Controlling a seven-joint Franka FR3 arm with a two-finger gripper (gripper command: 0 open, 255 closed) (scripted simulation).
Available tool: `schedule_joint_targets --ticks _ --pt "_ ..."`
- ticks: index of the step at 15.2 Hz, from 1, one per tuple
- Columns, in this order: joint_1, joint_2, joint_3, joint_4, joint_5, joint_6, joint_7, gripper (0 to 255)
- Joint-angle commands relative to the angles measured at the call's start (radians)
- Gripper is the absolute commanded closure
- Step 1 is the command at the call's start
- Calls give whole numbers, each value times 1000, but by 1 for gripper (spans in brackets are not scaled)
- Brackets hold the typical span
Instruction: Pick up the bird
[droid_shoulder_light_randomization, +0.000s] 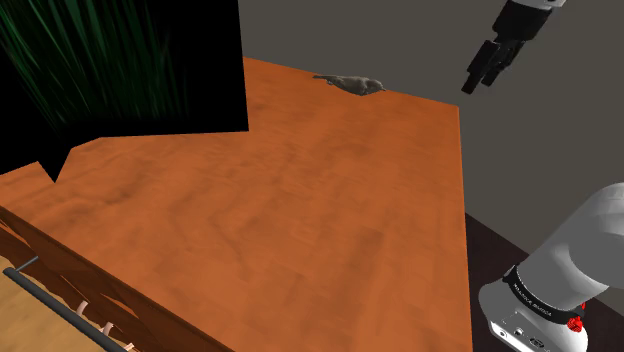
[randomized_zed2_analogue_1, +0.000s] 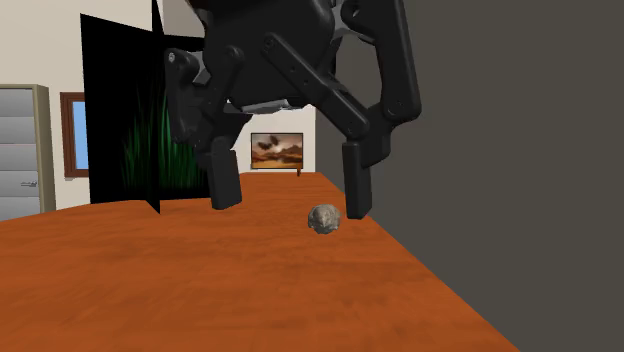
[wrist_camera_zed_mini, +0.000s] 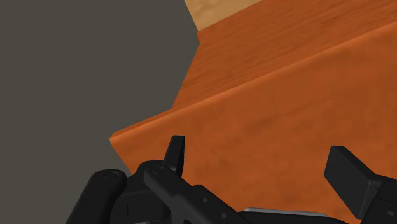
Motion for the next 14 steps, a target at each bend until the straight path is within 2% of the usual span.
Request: schedule_joint_targets --ticks 1,7,14 --pt "0 0 0 0 0 0 0 0" --pt "27 261 27 182 24 39 23 0" --pt "51 563 54 452 42 24 42 0"
